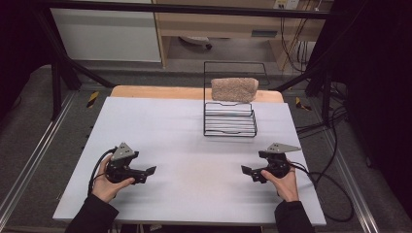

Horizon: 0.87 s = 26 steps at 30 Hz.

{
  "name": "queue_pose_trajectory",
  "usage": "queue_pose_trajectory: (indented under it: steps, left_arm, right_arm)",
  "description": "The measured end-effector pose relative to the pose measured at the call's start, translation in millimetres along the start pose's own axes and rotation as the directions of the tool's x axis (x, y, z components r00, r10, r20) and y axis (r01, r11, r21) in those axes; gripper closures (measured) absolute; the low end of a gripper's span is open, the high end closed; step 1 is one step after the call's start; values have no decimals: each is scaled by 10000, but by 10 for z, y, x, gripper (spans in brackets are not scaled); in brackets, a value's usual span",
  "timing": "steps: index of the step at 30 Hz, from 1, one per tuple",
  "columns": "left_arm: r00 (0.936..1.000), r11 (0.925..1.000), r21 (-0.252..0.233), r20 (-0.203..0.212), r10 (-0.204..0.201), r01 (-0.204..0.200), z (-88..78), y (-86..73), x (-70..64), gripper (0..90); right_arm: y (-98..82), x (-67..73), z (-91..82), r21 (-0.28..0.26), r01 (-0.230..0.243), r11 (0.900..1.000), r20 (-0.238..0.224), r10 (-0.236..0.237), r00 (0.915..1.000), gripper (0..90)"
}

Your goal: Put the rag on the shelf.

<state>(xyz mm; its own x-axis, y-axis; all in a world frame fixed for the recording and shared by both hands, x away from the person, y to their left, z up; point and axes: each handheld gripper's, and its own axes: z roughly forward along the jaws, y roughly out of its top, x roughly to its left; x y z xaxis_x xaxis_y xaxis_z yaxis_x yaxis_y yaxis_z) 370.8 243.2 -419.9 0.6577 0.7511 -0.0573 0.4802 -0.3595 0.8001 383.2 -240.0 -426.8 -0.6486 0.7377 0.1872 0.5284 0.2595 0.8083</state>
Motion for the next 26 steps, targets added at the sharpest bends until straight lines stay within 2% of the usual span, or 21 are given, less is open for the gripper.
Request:
queue_pose_trajectory:
  steps: [7,13,19,26]
  left_arm:
    - [10000,9999,78,55,-67,66,-60,-162,67,93]
    - [9999,9999,120,67,-101,100,-58,-219,111,89]
    - [10000,9997,221,56,55,-56,-75,-289,108,77]
    - [9999,9995,300,9,-106,106,-87,-334,135,73]
  right_arm:
    - [-152,-44,-61,243,-49,9997,-64,50,10000,6]
    - [-294,-94,-100,416,-148,9990,-118,153,9998,6]
    - [-344,-123,-152,403,-175,9990,-109,179,9998,5]
    - [-355,-122,-148,500,-196,9986,-116,202,9997,5]
